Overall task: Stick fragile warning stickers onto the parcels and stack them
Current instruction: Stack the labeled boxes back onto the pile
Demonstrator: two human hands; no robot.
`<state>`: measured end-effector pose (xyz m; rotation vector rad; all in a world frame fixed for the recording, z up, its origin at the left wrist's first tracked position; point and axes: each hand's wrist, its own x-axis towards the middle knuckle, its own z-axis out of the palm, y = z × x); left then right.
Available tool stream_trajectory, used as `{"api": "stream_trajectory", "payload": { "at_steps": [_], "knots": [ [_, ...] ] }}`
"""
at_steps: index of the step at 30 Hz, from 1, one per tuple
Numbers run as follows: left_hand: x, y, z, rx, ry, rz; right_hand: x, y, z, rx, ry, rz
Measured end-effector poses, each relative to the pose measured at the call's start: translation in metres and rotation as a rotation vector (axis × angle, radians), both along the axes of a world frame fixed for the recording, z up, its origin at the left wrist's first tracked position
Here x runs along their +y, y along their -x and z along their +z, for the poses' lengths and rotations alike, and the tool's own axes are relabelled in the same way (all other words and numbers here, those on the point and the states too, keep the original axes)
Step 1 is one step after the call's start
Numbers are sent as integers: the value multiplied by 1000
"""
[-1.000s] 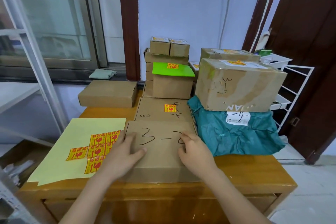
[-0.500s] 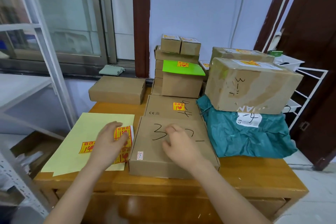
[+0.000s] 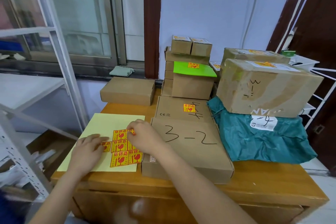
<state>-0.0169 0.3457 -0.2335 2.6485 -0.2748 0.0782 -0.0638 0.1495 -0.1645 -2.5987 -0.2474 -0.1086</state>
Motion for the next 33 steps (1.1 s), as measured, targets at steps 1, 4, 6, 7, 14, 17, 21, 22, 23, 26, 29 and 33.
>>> {"api": "stream_trajectory", "payload": {
  "at_steps": [1,4,6,7,14,17,21,22,23,26,29,33],
  "knots": [
    [1,0,0,-4,26,-7,-3,-2,-2,-12,-3,-17],
    [2,2,2,9,126,-15,-18,-2,-6,-68,-39,-65],
    [2,5,4,5,188,-18,-36,0,-7,-91,-79,-133],
    [2,6,4,-4,209,-19,-48,2,-7,-103,-86,-181],
    [0,10,8,-14,373,-22,-131,37,-4,-32,59,-393],
    [-3,14,12,68,535,23,-142,47,-14,-21,114,-328],
    [1,19,24,115,840,153,-144,47,-19,-52,97,-329],
    [1,20,27,104,885,173,-145,46,-20,-53,84,-329],
    [1,22,30,90,915,189,-145,45,-20,-52,70,-329],
    [-5,22,39,69,928,207,-147,45,-21,-65,-4,-330],
    [-22,22,53,40,924,125,-149,44,-20,-73,-69,-332],
    [-82,37,76,-42,835,-153,-151,44,-21,-108,-198,-380]
  ]
}}
